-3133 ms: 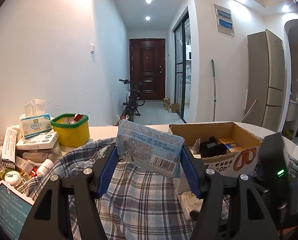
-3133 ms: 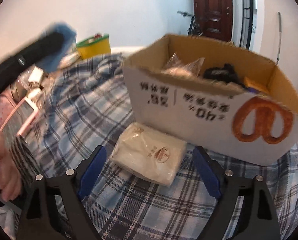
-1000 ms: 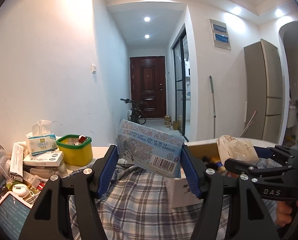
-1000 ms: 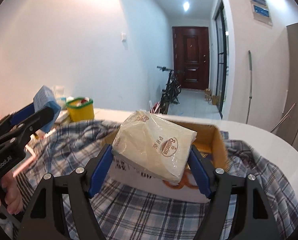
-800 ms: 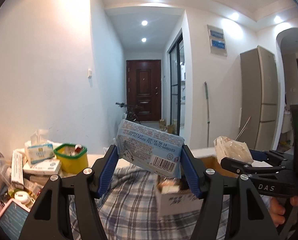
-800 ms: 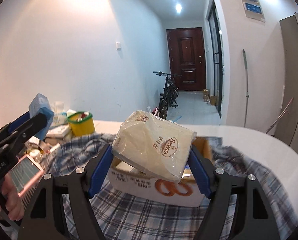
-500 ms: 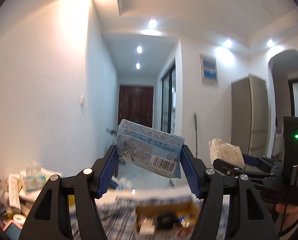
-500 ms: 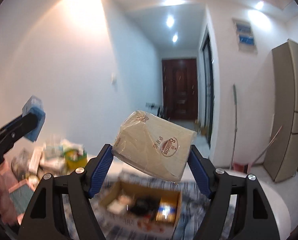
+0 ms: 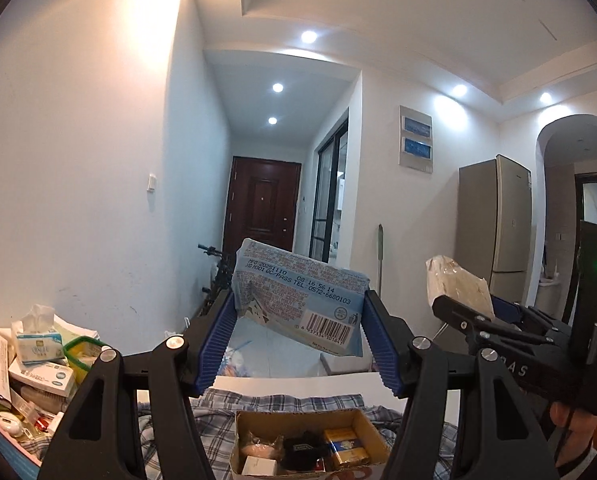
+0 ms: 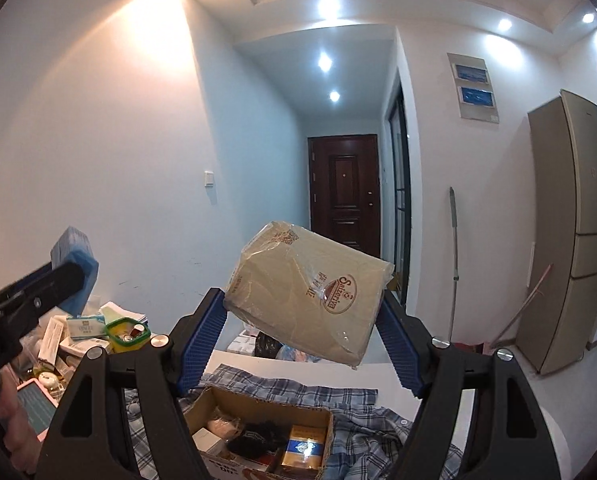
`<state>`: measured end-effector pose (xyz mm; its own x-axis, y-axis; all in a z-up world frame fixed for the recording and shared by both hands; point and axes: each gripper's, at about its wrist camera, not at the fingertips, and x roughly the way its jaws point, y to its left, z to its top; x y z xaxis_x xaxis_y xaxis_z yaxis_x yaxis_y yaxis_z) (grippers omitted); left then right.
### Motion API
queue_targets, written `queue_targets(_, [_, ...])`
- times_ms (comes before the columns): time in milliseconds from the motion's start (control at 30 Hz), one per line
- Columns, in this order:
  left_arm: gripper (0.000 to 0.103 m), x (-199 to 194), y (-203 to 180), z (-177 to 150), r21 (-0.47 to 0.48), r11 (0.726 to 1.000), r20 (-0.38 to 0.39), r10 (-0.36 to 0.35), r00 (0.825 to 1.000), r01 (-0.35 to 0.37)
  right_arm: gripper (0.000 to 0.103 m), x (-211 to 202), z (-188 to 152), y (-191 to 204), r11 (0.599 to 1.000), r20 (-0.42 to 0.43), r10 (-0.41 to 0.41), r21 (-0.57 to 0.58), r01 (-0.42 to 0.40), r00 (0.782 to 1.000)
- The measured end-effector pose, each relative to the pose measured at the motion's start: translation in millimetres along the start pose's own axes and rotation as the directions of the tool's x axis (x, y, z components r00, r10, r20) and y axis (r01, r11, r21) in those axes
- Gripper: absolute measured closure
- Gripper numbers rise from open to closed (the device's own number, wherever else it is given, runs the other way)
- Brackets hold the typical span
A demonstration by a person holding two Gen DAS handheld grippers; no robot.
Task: Organize objects
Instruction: 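Lift the tissue pack with the right gripper while the left carries wipes over the box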
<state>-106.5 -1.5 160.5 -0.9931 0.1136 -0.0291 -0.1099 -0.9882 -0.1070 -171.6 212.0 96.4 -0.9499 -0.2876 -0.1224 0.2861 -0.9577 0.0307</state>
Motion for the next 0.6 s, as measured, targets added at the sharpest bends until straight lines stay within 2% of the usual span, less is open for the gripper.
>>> queue_targets(100, [0.037, 5, 0, -4, 0.019, 1.0, -0.015, 0.02, 1.0, -0.02, 0.029, 0, -2, -3, 1.0, -0.018, -0.002, 0.012, 0.002, 1.0])
queue_targets(367, [0.037, 15, 0, -2, 0.027, 1.0, -0.035, 0.016, 0.999, -0.015, 0.029, -1, -3, -3, 1.0, -0.023, -0.016, 0.001, 0.016, 1.0])
queue_targets(500, [0.037, 18, -5, -4, 0.069, 0.997, -0.034, 0.018, 0.999, -0.015, 0.029, 5, -7, -3, 1.0, -0.04, -0.014, -0.005, 0.014, 0.999])
queue_targets(600, [0.037, 31, -8, -11, 0.103, 0.994, -0.064, 0.03, 0.997, -0.024, 0.029, 18, -1, -13, 1.0, -0.06, -0.004, 0.0, 0.004, 0.998])
